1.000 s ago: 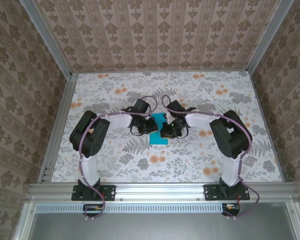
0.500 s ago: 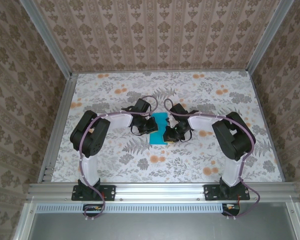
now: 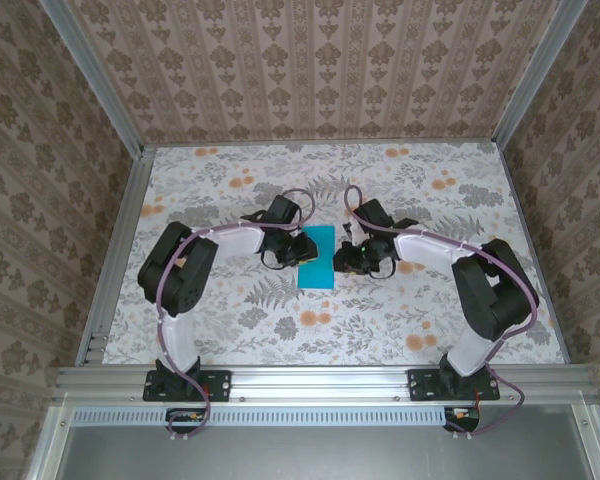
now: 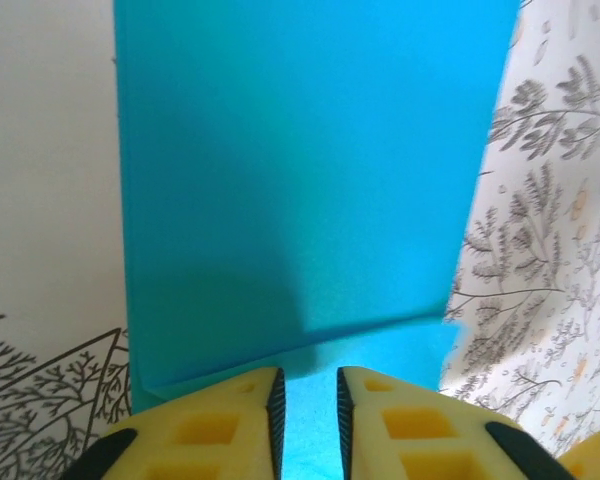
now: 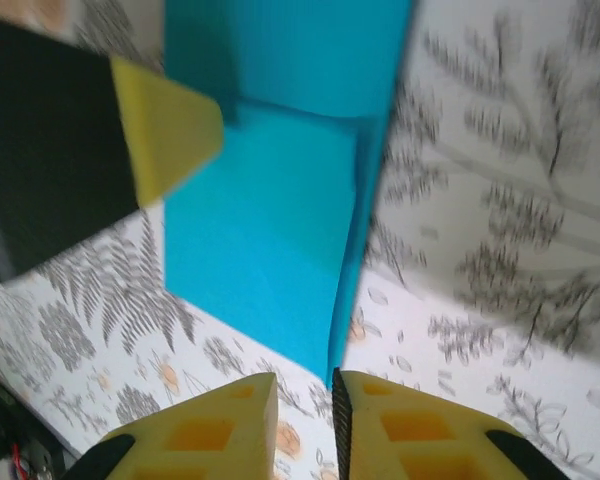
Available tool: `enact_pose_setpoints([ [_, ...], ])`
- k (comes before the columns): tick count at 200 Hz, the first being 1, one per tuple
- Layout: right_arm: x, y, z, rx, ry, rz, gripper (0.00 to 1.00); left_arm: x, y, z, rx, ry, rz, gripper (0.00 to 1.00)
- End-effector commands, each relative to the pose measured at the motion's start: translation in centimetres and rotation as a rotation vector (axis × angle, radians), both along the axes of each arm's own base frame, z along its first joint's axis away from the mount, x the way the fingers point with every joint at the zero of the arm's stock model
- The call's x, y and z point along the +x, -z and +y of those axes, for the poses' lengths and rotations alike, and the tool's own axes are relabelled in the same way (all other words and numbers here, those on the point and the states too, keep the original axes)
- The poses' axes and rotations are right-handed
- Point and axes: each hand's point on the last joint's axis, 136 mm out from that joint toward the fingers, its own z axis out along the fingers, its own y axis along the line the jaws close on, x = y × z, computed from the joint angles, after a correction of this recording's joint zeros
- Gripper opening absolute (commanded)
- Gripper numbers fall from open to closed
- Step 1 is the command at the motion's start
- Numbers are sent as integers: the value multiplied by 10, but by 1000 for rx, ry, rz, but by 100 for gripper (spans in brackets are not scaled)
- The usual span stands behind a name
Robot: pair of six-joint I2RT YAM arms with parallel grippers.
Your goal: Fold a paper plane with a square sheet of paper (pick it up from the middle)
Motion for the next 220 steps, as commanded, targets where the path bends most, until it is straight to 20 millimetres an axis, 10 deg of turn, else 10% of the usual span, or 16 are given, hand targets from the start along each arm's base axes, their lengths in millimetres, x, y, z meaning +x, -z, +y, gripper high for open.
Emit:
enact_pose_setpoints([
  [1, 31, -9, 3, -22, 25, -86, 26, 12, -36, -3, -48, -25, -75, 28],
  [84, 41, 8, 30, 47, -98, -49, 39, -9, -18, 14, -62, -104, -29, 33],
  [143, 50, 21, 18, 52, -17, -29, 12, -8, -14, 9, -102, -109, -12, 36],
  [220, 57, 24, 6, 149, 81, 12, 10, 1, -11, -4, -184, -105, -13, 43],
])
